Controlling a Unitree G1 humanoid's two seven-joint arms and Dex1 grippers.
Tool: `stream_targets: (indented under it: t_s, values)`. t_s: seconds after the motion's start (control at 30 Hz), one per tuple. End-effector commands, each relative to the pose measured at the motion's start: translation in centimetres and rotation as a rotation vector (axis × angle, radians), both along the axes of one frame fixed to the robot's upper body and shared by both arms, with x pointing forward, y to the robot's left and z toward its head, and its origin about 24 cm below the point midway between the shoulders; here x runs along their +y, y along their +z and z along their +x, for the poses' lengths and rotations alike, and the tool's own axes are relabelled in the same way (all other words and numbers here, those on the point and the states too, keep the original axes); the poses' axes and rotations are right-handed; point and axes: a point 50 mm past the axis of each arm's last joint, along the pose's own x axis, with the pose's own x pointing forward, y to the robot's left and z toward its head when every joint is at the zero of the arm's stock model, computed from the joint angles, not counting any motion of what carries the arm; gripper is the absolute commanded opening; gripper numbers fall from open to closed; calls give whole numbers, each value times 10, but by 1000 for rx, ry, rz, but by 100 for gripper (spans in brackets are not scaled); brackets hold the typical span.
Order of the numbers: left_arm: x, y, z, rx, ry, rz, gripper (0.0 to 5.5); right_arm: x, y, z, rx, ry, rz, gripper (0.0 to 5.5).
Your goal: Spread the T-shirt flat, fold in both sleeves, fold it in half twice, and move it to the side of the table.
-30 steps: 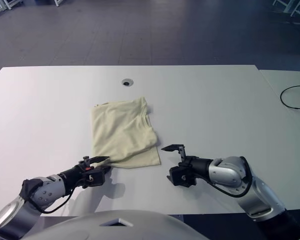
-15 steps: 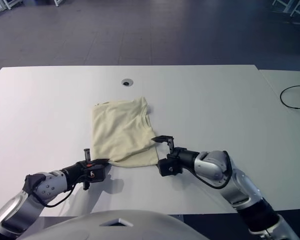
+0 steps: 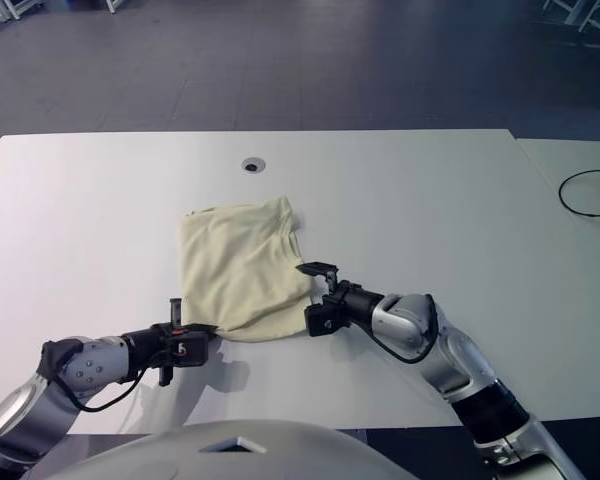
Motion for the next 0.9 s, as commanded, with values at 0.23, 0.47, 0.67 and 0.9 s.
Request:
stream_targets:
  t_s: [0.23,0.47,0.67,0.9]
  values:
    - [17,-44,-20,177,-47,62,1,-3,-2,-12,45,36,-7,284]
    - [38,-62,-36,225,-86,99,1,-8,0,-5,17,27,-23,171]
    - [46,-60,-42,236,-113,93,1,-4,1,-2,-17,42,-17,131]
    - [45,-56,-44,246,-137,88,1,-2,-3,-5,-19,46,-24,249]
